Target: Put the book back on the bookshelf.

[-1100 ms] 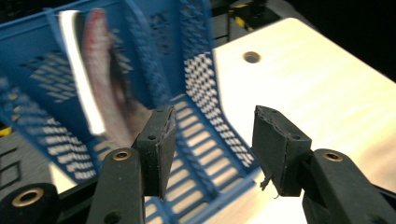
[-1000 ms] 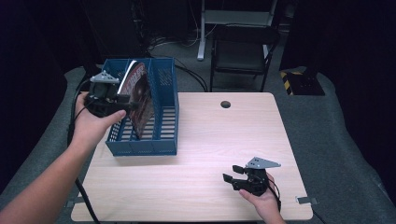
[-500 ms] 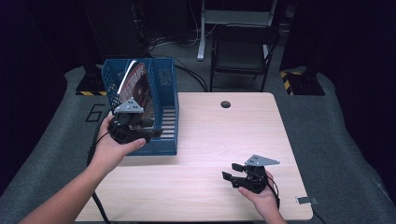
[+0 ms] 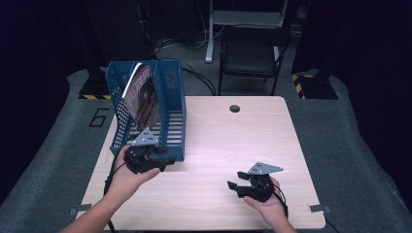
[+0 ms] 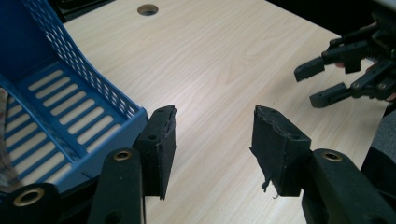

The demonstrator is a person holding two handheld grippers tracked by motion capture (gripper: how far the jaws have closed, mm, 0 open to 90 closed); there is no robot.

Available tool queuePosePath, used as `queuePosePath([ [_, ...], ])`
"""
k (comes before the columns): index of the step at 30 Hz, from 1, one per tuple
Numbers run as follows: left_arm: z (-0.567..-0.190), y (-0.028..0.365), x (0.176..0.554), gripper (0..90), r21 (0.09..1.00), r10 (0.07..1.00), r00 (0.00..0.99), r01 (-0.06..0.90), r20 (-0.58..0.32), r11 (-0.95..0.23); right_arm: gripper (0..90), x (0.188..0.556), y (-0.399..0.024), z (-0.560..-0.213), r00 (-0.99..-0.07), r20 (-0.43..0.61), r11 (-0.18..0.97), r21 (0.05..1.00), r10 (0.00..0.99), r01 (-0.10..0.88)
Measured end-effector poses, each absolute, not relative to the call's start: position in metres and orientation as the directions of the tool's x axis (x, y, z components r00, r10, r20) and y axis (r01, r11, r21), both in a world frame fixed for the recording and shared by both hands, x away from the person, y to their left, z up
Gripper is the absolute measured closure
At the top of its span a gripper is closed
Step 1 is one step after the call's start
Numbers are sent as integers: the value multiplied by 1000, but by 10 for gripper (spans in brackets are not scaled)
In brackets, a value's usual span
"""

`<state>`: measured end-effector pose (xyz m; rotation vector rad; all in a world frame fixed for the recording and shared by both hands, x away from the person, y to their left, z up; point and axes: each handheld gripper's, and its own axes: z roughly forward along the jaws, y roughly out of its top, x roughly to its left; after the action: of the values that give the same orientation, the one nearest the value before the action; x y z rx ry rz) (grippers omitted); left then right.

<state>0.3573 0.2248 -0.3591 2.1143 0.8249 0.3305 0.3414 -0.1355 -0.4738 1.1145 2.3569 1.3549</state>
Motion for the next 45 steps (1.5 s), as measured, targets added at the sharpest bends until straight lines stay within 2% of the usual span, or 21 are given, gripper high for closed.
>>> queuePosePath([
  [1,-364,224,355,498,777,662,749,436,-34,-453,414,342,-135,-474,-694,186,288,812,696,507],
  [11,-420,216,343,498,772,659,744,484,-115,-412,414,344,-134,-477,-694,175,309,801,699,513],
  [16,-444,220,337,495,755,651,758,449,-40,-477,414,342,-132,-479,-696,172,318,796,697,516],
  [21,-468,226,335,493,744,640,767,459,-55,-486,414,343,-133,-482,-685,177,316,788,707,529],
  [24,-475,226,337,492,735,638,770,433,-2,-521,414,343,-131,-483,-692,171,326,786,701,525],
  [27,-483,224,339,489,732,620,785,428,-11,-530,414,343,-129,-483,-697,168,336,782,697,524],
  [28,-486,223,339,489,725,613,789,447,-43,-524,414,342,-128,-484,-692,166,332,784,702,524],
  [33,-496,217,339,490,699,566,824,409,-7,-587,413,343,-128,-486,-705,149,356,780,693,515],
  [36,-501,216,341,489,704,575,816,443,-60,-555,413,342,-127,-487,-701,150,352,780,697,518],
  [41,-505,214,341,489,700,575,814,457,-81,-549,413,343,-125,-489,-711,145,369,774,688,515],
  [45,-507,215,341,489,691,570,820,445,-58,-569,413,342,-121,-491,-709,143,374,769,691,519],
])
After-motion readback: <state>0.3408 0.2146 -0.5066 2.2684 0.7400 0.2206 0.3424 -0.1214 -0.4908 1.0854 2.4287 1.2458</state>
